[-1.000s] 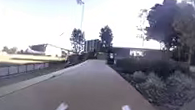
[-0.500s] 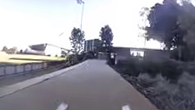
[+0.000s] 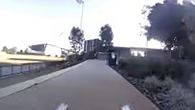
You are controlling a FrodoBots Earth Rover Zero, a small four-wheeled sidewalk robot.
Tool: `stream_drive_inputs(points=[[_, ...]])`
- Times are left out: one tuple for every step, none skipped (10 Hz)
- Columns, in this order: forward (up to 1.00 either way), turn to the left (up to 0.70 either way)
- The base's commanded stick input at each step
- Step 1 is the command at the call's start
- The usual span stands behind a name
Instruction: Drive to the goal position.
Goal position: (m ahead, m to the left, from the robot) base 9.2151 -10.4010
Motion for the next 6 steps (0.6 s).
stream_drive_inputs(points=[[1.0,0.0],[1.0,0.0],[1.0,0.0],[1.0,0.0],[1.0,0.0],[1.0,0.0]])
